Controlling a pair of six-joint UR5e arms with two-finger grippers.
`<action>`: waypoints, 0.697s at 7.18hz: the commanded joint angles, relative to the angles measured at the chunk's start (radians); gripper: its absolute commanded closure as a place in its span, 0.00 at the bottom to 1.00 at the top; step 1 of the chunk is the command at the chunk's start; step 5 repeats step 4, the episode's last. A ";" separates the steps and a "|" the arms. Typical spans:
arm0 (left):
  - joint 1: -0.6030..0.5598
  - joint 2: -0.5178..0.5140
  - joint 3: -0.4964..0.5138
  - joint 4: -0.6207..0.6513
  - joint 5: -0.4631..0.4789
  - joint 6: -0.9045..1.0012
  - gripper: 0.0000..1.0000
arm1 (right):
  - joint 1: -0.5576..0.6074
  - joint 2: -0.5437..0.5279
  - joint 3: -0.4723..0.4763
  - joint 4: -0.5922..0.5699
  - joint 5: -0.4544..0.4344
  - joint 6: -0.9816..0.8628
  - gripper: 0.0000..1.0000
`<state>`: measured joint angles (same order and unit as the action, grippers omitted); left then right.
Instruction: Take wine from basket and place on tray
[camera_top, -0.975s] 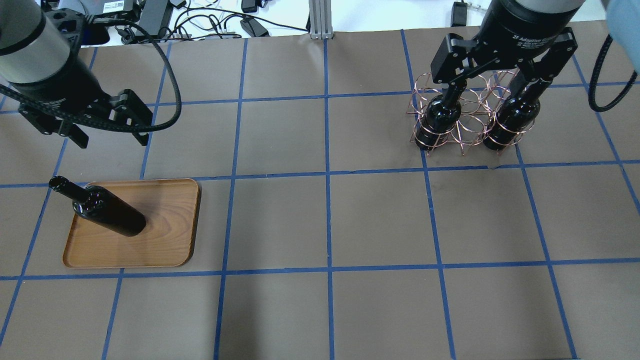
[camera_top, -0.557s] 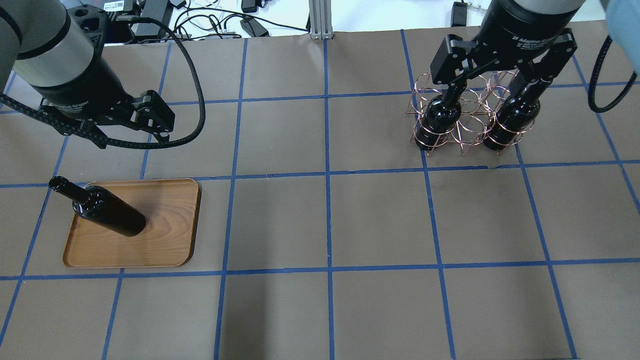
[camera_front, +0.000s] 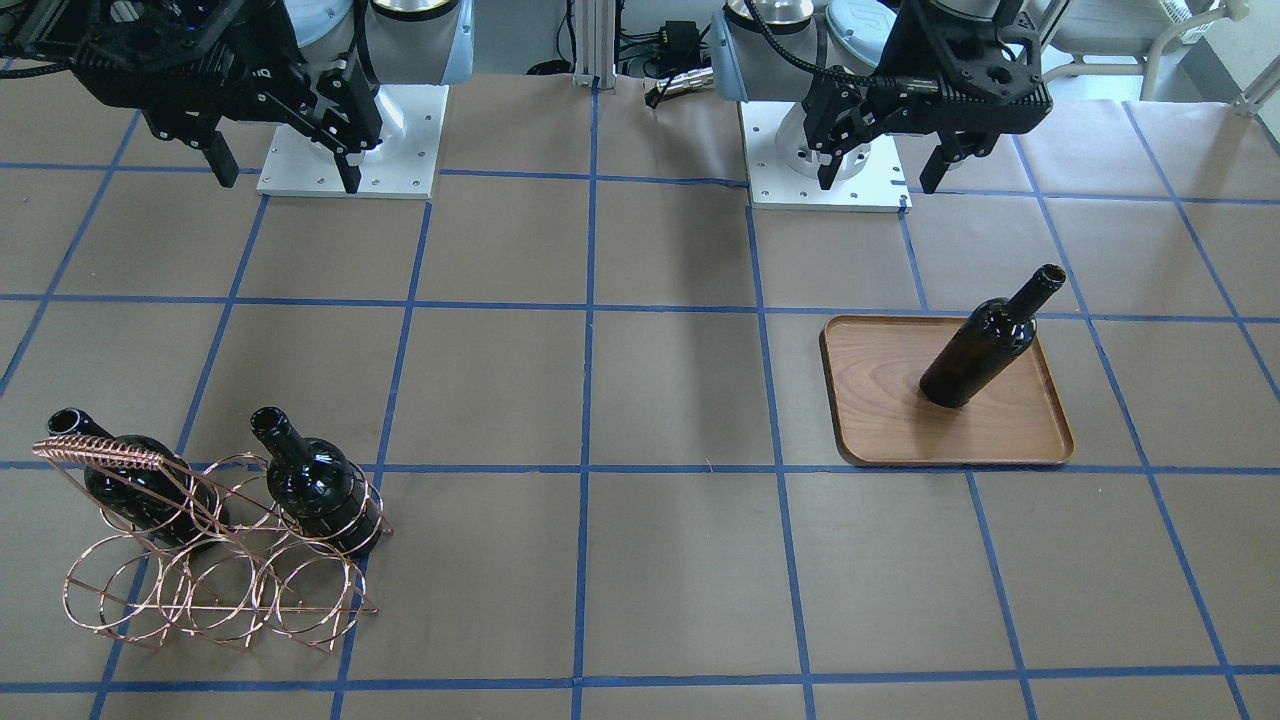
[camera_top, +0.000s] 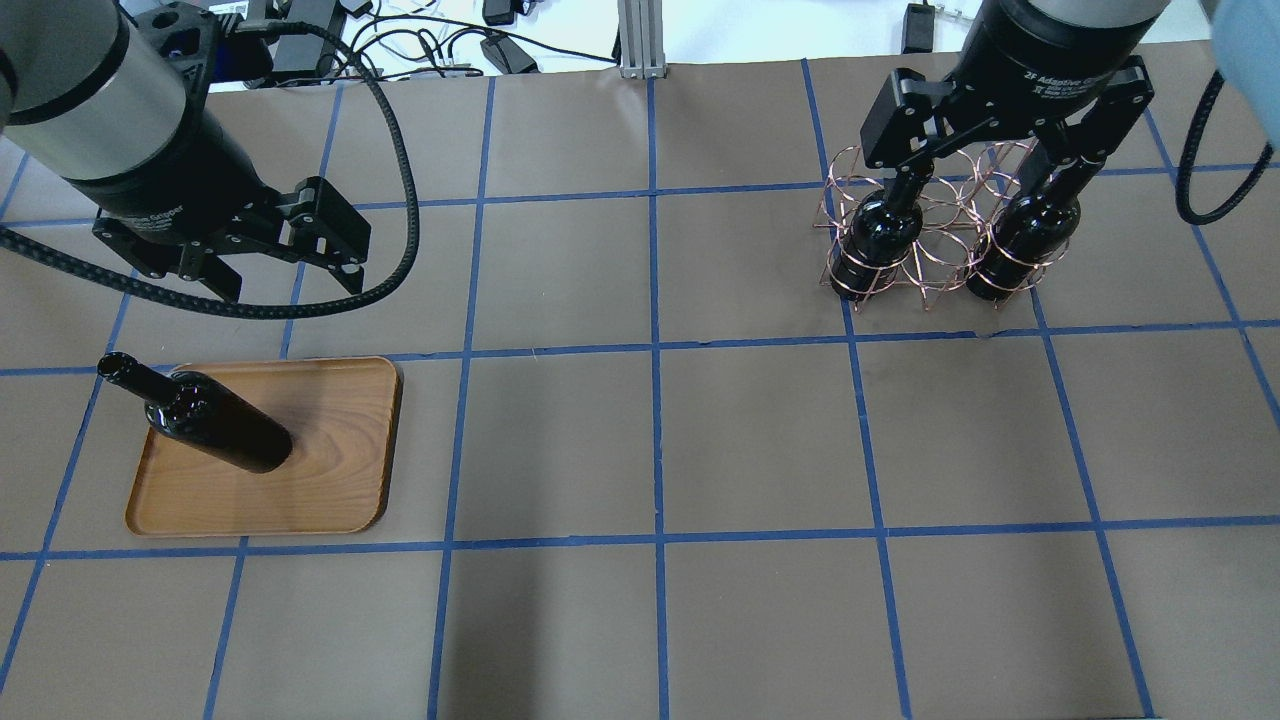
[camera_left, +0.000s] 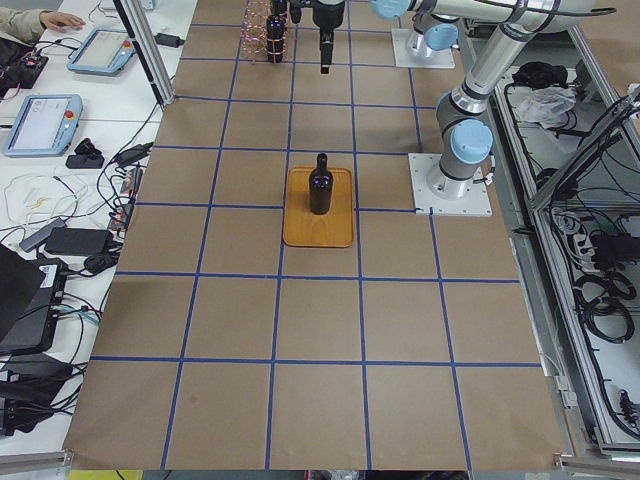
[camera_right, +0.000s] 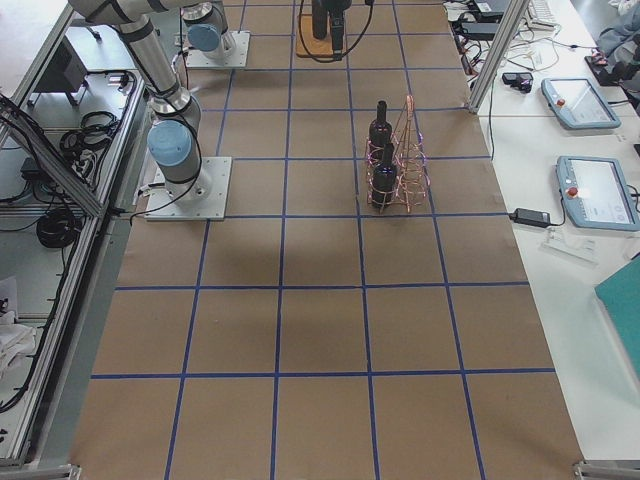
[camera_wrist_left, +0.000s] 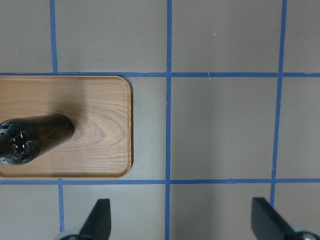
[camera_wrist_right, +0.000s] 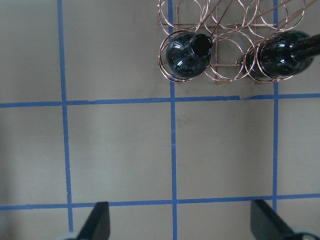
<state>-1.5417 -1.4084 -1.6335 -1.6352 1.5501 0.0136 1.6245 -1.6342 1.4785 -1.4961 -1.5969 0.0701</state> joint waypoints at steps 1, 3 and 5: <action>0.000 0.000 -0.005 -0.002 -0.001 0.000 0.00 | 0.000 0.001 0.000 0.001 0.000 -0.001 0.00; 0.003 0.006 -0.003 -0.031 0.001 0.003 0.00 | 0.000 -0.001 0.000 0.001 0.000 0.000 0.00; 0.009 0.005 -0.006 -0.029 0.002 0.011 0.00 | 0.000 -0.001 0.000 0.001 0.000 -0.001 0.00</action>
